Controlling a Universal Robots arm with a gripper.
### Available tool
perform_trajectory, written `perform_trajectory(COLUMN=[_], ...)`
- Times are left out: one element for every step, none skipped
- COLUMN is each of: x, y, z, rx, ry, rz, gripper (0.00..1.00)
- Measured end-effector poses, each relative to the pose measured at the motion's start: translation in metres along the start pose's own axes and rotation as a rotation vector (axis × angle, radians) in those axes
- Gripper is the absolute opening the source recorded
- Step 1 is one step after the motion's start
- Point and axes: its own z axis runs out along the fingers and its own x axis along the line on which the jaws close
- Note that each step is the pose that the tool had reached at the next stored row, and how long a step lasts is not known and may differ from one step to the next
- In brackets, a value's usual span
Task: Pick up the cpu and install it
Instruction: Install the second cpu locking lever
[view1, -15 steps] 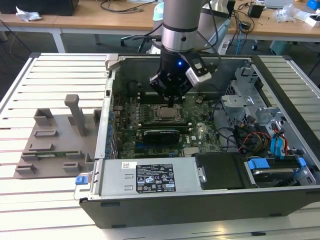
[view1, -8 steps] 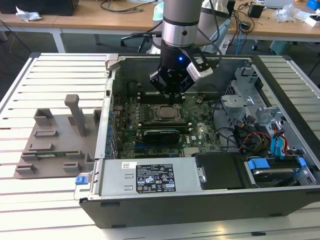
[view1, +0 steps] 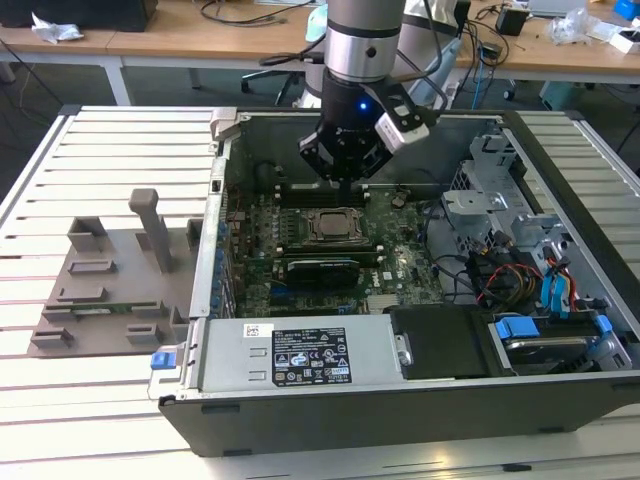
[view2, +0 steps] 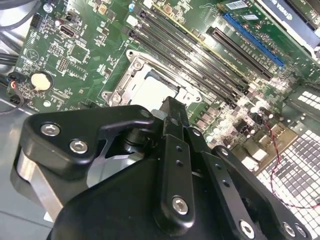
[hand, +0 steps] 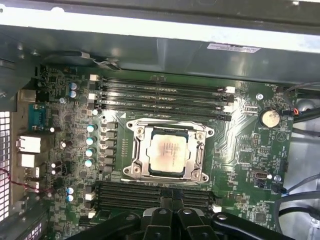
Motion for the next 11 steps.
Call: perform_trajectory(x=[0.0000,0.0001,0.0001,0.0001,0.0001,0.0001,0.0001,0.0001,0.0001,0.0001,0.0001], y=[-0.0002,-0.0003,-0.0006,-0.0007,-0.0007,-0.0007,-0.0007,-0.0007,-0.0007,-0.0007,-0.0007], z=[-0.0018,-0.0036,-0.0064,-0.0081,-0.0081,-0.0081,-0.0081,-0.0082,-0.0083,-0.0083,-0.0083], rx=[0.0002,0.0001,0.0002,0.0003,0.0000,-0.0001,0.0000,0.0001,0.0001,0.0001,0.0001], ry=[0.0001,0.0000,0.0000,0.0001,-0.0001,-0.0001,-0.0001,0.0000,0.0000,0.0000,0.0000], rz=[0.000,0.000,0.000,0.000,0.000,0.000,0.000,0.000,0.000,0.000,0.000], gripper=[0.11,0.11,0.11,0.11,0.11,0.11,0.11,0.11,0.11,0.11,0.11])
